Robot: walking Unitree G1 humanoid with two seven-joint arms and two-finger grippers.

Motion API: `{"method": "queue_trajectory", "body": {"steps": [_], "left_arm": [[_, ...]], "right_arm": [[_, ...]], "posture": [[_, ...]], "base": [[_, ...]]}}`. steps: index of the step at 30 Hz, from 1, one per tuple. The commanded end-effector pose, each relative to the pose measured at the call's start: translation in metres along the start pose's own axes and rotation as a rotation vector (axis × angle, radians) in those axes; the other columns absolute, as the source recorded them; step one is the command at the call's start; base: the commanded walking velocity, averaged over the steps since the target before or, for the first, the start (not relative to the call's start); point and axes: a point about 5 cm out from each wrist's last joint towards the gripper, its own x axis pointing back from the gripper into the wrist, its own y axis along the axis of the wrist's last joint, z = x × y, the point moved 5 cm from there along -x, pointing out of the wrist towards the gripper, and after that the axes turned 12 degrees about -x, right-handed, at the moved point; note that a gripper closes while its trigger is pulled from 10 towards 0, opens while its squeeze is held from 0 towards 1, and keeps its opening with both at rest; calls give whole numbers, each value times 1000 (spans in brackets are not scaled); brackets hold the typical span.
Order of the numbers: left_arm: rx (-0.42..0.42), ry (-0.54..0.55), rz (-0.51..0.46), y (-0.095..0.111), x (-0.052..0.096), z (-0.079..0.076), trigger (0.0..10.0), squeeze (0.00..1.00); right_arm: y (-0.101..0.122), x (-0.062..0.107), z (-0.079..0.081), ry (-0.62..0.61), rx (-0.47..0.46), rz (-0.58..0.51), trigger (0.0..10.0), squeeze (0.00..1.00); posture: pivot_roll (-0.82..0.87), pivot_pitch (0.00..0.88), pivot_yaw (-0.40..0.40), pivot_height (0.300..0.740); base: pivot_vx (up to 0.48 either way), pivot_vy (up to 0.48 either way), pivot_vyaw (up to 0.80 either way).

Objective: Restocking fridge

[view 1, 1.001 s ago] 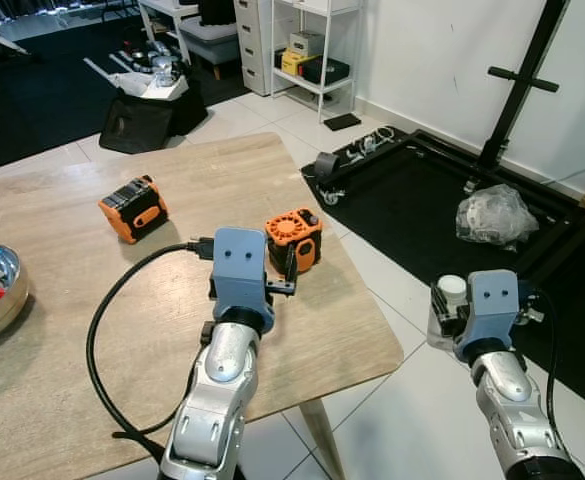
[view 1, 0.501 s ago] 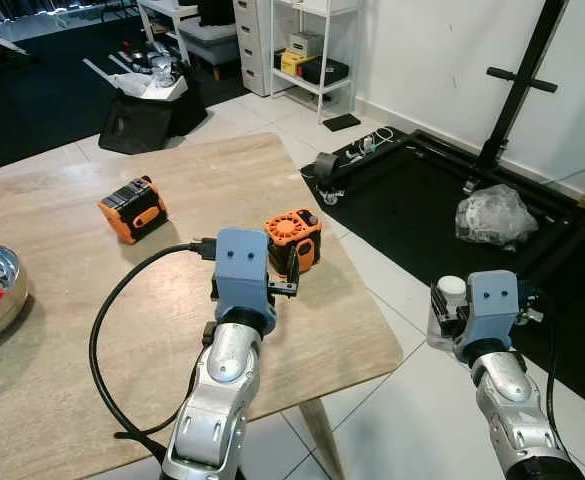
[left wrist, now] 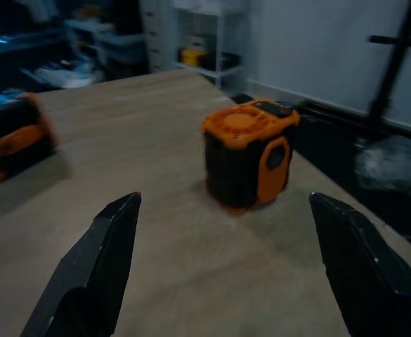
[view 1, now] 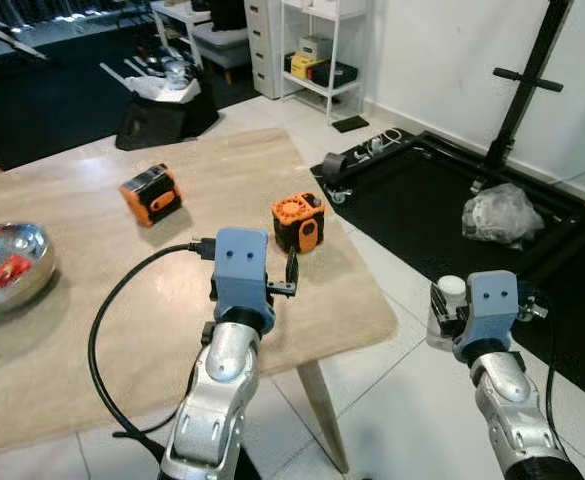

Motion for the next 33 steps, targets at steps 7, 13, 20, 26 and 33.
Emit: {"method": "queue_trajectory", "body": {"steps": [7, 13, 20, 26, 33], "left_arm": [[5, -5, 25, -6, 0, -2, 10000, 0], [6, -5, 23, -5, -1, -2, 10000, 0], [4, -4, 21, -5, -2, -3, 10000, 0], [3, 0, 31, -7, -3, -2, 10000, 0], [0, 0, 37, -8, -4, -2, 10000, 0]], "right_arm": [[5, -1, 3, 15, 11, -29, 10000, 0], [5, -1, 4, 17, 12, -31, 10000, 0], [5, -1, 4, 17, 15, -31, 10000, 0], [5, -1, 3, 15, 16, -31, 10000, 0], [5, -1, 4, 15, 16, -32, 10000, 0]], "posture": [[-51, 65, -13, 740], [-51, 63, -12, 740], [-52, 62, -12, 740], [-52, 62, -12, 740], [-55, 63, -9, 740]], "base": [[-440, 0, 0], [-423, 0, 0], [-403, 0, 0], [-44, 0, 0], [0, 0, 0]]}}
